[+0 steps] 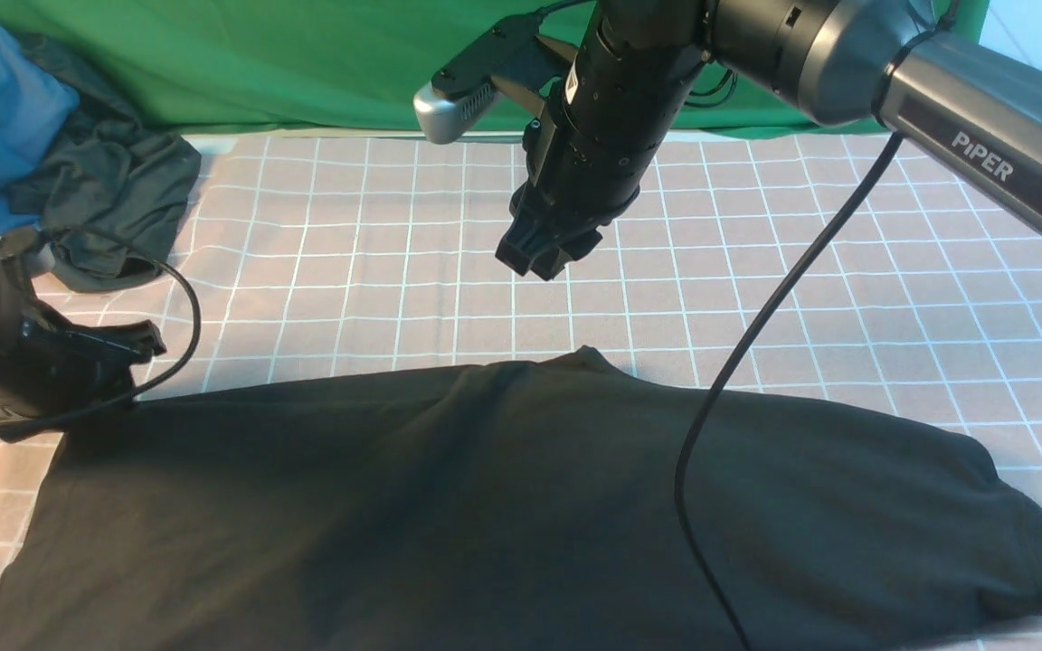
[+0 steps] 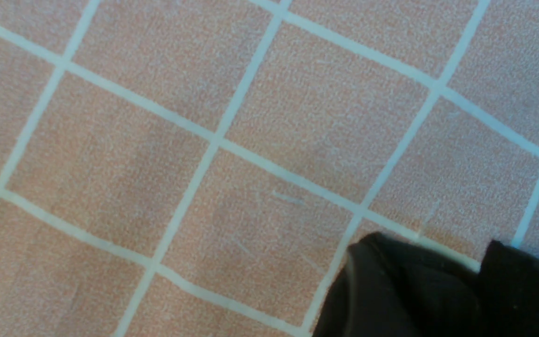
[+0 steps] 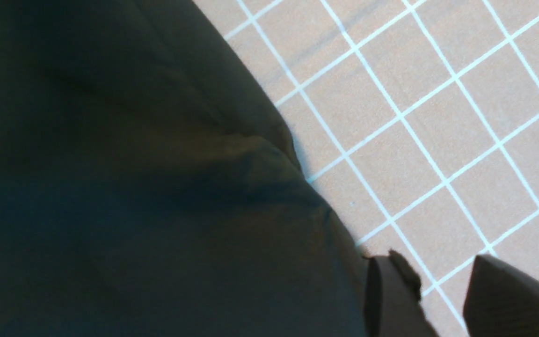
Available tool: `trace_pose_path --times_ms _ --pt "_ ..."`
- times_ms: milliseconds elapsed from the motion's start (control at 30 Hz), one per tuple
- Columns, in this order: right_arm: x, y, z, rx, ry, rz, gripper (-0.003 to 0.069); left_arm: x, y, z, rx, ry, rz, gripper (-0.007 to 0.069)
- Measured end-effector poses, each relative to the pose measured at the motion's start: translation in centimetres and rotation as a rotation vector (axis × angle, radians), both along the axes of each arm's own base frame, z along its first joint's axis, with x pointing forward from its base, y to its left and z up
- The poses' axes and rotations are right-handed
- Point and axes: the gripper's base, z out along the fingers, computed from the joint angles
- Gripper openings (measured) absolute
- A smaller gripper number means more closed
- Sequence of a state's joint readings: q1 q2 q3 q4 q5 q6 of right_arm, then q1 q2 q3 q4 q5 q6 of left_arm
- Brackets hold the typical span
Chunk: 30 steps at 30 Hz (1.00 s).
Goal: Fold a long-sleeved shirt over a pink coffee tablecloth.
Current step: 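Pull the folded dark garment lengthwise by its ends to straighten it flat on the table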
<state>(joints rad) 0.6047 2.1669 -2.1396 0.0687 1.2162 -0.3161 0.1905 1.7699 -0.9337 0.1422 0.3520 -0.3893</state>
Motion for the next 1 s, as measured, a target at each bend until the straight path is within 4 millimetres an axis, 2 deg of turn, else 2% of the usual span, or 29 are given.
trace_pose_path --times_ms 133,167,300,533,800,1000 --pt "0.0 0.0 0.0 0.0 -0.002 0.001 0.0269 -0.1 0.0 0.1 0.002 0.005 -0.002 0.0075" --pt "0.0 0.0 0.0 0.0 -0.003 0.001 0.0269 -0.1 0.0 0.1 0.002 0.007 -0.001 0.0061" --pt "0.0 0.0 0.0 0.0 -0.004 0.001 0.0269 -0.3 0.0 0.6 0.01 0.009 -0.004 0.005" --pt "0.1 0.0 0.0 0.002 -0.007 0.002 0.0269 -0.8 0.1 2.7 0.055 -0.033 -0.03 0.005" --pt "0.1 0.0 0.0 0.002 -0.007 0.003 0.0269 -0.7 0.1 3.0 0.057 -0.05 -0.026 0.005" --pt "0.1 0.0 0.0 0.001 -0.008 0.004 0.0269 -0.6 1.5 3.3 0.028 -0.123 0.072 0.005"
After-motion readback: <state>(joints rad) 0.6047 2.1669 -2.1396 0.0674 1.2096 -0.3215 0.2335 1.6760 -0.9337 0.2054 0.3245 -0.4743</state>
